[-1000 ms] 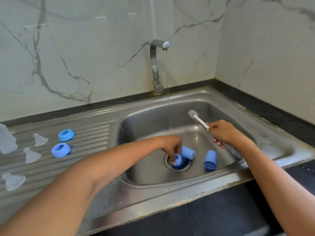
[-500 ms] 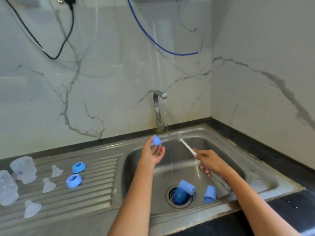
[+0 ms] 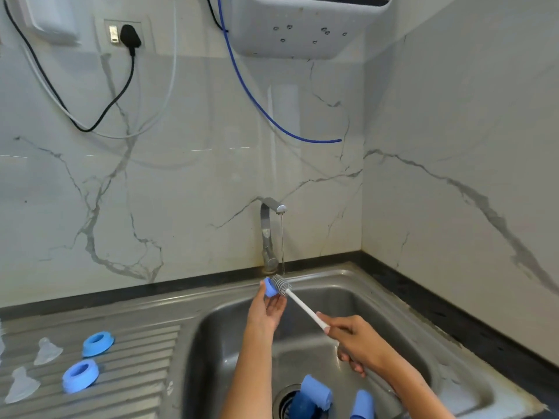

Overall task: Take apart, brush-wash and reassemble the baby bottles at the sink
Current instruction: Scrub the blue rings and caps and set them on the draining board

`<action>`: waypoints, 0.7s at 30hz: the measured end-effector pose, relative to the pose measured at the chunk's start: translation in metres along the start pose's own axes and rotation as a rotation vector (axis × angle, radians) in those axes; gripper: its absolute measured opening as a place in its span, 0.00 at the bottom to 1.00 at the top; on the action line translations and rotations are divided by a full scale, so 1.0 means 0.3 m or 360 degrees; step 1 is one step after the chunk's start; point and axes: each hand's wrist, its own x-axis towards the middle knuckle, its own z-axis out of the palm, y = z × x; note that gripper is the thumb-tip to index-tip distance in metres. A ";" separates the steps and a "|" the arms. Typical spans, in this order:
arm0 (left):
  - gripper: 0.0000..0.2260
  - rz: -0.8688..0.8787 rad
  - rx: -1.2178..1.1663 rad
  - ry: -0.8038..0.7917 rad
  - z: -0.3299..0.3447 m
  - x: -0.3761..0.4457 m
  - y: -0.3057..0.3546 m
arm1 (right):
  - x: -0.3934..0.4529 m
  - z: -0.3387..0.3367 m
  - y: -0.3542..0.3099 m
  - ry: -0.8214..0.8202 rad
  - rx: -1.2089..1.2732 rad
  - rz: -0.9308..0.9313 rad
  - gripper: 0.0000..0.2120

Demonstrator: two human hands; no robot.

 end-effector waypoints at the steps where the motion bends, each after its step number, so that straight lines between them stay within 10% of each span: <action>1: 0.10 0.0007 0.0010 -0.0016 -0.003 0.009 0.000 | 0.000 -0.001 0.003 -0.0010 -0.0018 -0.0004 0.18; 8: 0.19 -0.0046 0.0379 -0.0024 -0.017 0.037 -0.008 | -0.011 -0.007 0.003 -0.0007 -0.0191 -0.0062 0.18; 13: 0.17 0.0082 0.0888 0.0058 -0.026 0.047 -0.006 | -0.008 0.032 0.000 0.0170 -0.1134 -0.0380 0.21; 19: 0.19 -0.0149 0.0607 -0.0280 -0.027 0.038 -0.003 | -0.007 0.016 -0.033 -0.0185 0.0387 0.0104 0.17; 21: 0.19 -0.0119 0.0667 -0.0277 -0.010 0.037 -0.014 | -0.009 0.018 -0.031 -0.0129 0.0258 0.0087 0.17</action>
